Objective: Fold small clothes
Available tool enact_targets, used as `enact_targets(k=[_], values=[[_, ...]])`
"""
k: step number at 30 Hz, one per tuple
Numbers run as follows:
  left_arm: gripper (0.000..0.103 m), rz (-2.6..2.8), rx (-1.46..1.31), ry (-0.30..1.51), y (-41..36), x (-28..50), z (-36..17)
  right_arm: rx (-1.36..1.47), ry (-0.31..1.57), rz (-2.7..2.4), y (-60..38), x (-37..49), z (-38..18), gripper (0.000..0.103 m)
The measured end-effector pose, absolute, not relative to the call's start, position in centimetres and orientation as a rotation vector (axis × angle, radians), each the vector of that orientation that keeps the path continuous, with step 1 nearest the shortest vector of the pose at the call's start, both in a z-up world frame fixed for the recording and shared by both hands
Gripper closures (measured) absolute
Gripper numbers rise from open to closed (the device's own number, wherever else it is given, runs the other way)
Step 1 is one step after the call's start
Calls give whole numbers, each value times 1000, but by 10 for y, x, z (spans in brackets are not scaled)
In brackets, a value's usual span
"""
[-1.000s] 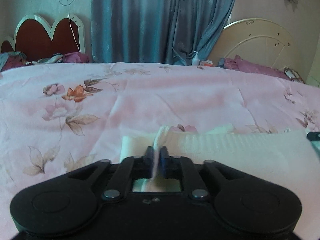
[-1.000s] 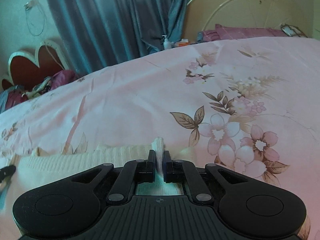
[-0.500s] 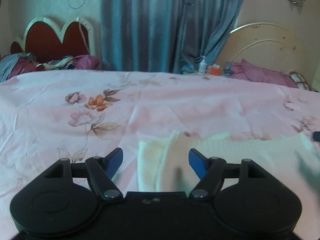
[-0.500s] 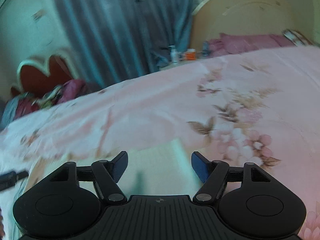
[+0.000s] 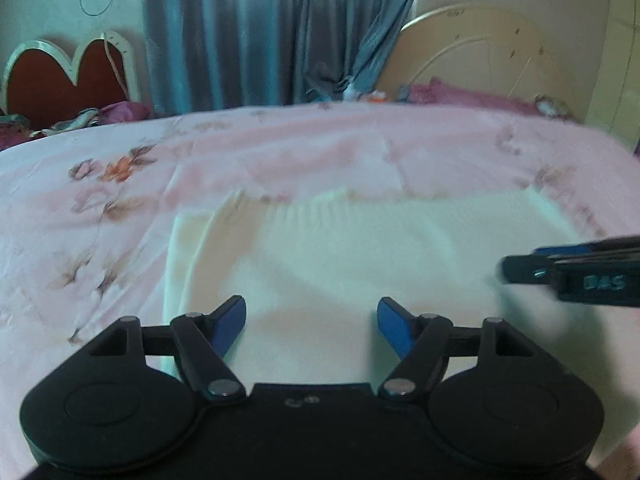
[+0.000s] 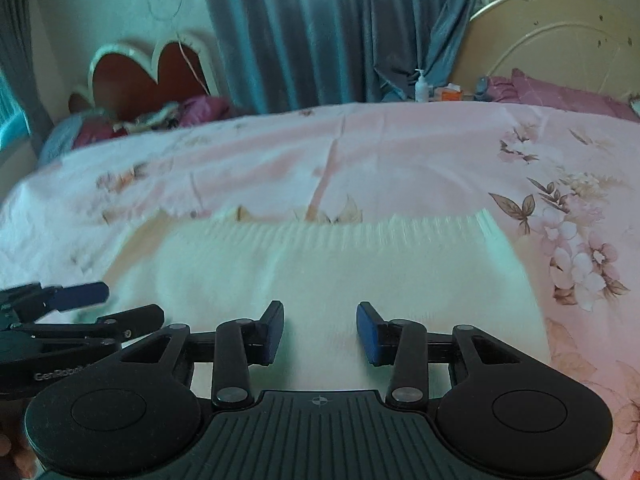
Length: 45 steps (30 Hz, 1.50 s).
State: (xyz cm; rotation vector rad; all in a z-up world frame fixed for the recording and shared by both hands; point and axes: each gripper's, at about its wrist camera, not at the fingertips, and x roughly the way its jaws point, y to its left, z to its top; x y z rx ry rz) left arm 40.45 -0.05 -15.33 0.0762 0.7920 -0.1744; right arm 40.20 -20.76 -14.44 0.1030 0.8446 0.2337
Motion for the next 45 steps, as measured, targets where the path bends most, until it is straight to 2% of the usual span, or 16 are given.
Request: enact_targets(k=[9, 13, 20, 28, 37, 45], values=[[29, -111, 90, 793, 31, 389, -159, 102, 845, 105, -262, 375, -162, 62], [32, -59, -11, 839, 46, 383, -156, 90, 831, 113, -262, 364, -152, 62], [32, -93, -17, 829, 38, 346, -140, 116, 830, 111, -269, 338, -150, 62], [29, -56, -27, 889, 41, 326, -167, 32, 845, 98, -277, 299, -169, 62], [29, -51, -26, 907, 43, 322, -163, 12, 865, 73, -277, 286, -163, 62], [30, -51, -81, 939, 54, 309, -154, 120, 863, 82, -264, 280, -144, 61]])
